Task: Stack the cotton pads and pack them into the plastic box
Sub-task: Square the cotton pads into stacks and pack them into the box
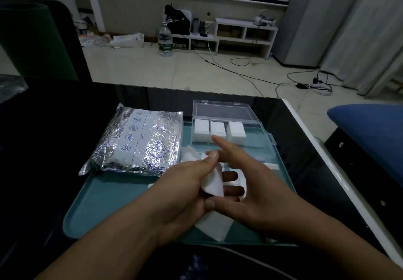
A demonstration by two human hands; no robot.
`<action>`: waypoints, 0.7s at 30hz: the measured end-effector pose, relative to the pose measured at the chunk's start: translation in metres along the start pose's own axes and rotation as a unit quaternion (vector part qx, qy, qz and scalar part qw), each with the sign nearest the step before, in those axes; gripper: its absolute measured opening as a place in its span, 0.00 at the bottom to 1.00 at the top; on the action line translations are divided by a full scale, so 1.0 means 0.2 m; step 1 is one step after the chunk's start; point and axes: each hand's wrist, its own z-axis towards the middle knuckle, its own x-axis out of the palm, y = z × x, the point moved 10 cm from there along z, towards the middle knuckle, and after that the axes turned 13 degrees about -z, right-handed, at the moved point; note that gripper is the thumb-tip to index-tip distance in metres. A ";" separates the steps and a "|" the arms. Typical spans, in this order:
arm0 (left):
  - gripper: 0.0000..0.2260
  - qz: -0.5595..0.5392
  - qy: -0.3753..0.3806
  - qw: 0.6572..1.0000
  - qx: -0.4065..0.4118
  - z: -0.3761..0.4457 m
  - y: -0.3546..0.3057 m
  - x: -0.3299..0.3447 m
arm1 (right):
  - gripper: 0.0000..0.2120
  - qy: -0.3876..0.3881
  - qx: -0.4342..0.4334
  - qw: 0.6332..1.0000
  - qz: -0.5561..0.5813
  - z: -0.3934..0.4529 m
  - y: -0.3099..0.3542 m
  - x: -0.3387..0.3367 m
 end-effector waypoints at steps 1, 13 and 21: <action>0.17 0.001 0.001 1.000 0.002 0.00 0.00 0.00 | 0.44 -0.008 0.001 1.000 -0.005 0.00 -0.01 -0.01; 0.21 -0.089 -0.011 0.994 -0.059 0.03 0.07 -0.05 | 0.41 -0.057 -0.017 0.993 -0.099 0.00 -0.01 -0.05; 0.18 -0.078 -0.021 0.996 -0.037 0.05 0.09 -0.06 | 0.43 -0.077 -0.037 0.982 -0.167 0.01 -0.03 -0.02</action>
